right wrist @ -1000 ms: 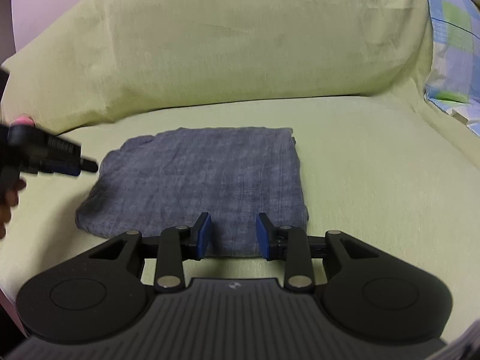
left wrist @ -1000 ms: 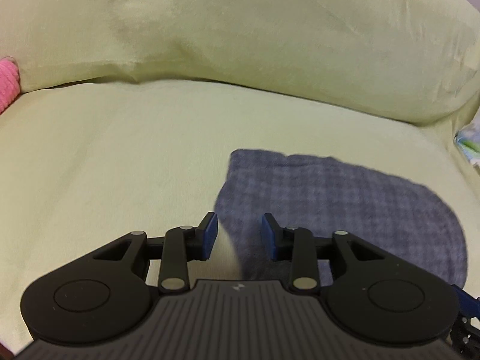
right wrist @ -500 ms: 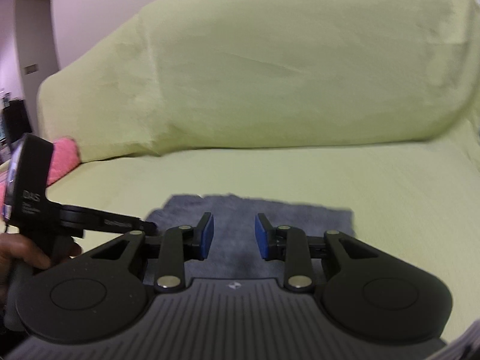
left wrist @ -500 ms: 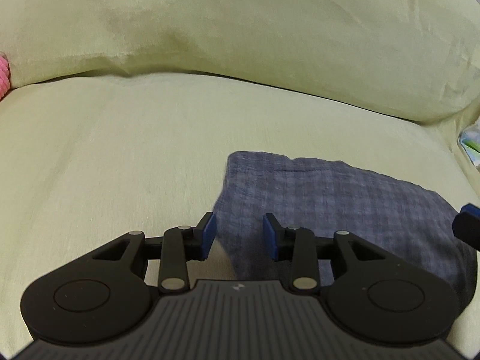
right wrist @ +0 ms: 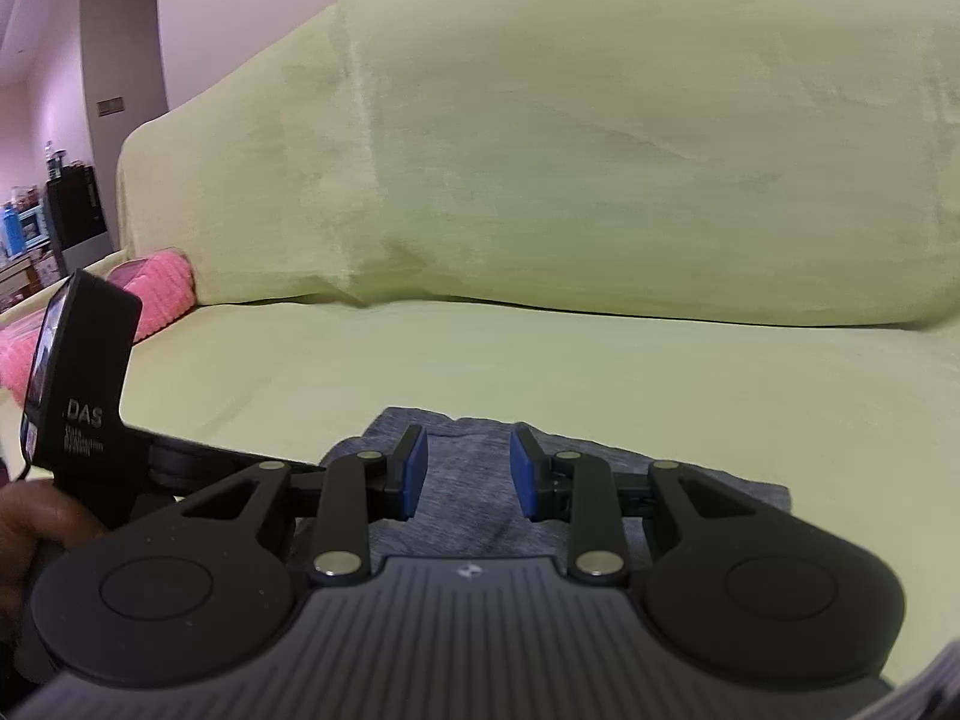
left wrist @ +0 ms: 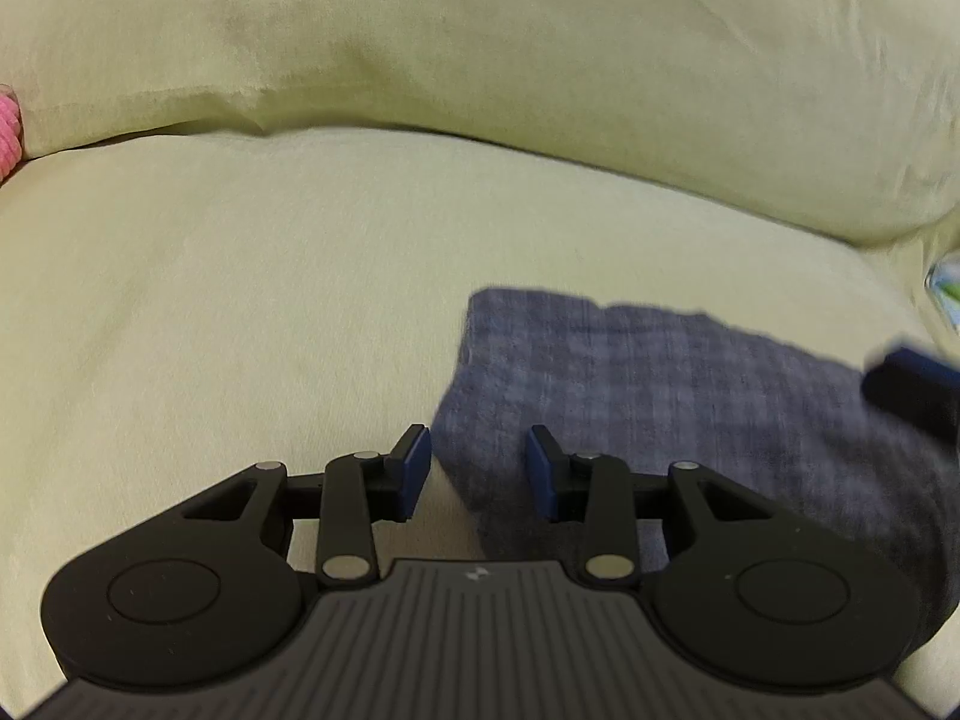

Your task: Fold clothes

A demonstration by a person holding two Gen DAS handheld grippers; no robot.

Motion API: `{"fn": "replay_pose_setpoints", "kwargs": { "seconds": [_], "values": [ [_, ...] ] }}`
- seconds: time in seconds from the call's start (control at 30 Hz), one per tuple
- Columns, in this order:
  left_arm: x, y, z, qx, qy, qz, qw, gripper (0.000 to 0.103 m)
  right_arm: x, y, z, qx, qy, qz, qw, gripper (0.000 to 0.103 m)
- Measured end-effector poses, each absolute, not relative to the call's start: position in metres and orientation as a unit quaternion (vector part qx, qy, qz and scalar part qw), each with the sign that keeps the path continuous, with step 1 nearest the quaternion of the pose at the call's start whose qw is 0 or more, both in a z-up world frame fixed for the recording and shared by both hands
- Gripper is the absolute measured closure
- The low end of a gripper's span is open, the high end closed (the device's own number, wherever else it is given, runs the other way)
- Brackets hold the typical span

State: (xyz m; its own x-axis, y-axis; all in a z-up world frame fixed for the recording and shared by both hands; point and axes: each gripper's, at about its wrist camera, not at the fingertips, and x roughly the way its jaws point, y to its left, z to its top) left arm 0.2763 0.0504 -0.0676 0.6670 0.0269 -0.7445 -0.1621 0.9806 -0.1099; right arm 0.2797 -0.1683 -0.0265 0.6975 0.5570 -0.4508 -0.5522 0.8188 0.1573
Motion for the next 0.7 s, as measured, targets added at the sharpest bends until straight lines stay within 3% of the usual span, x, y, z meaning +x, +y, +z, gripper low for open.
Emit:
{"fn": "replay_pose_setpoints", "kwargs": {
  "seconds": [0.47,0.6,0.7],
  "values": [
    [0.259,0.038,-0.081,-0.058,0.368,0.087,0.924,0.046,0.392,-0.078,-0.042,-0.078,0.347,0.426,0.832,0.076],
    [0.259,0.042,-0.081,-0.062,0.369,0.081,0.924,0.045,0.417,-0.057,-0.052,-0.104,0.376,0.445,0.806,0.062],
    [0.259,0.044,-0.08,-0.063,0.369,0.079,0.924,0.044,0.429,-0.048,-0.058,-0.112,0.391,0.459,0.789,0.059]
  ]
}}
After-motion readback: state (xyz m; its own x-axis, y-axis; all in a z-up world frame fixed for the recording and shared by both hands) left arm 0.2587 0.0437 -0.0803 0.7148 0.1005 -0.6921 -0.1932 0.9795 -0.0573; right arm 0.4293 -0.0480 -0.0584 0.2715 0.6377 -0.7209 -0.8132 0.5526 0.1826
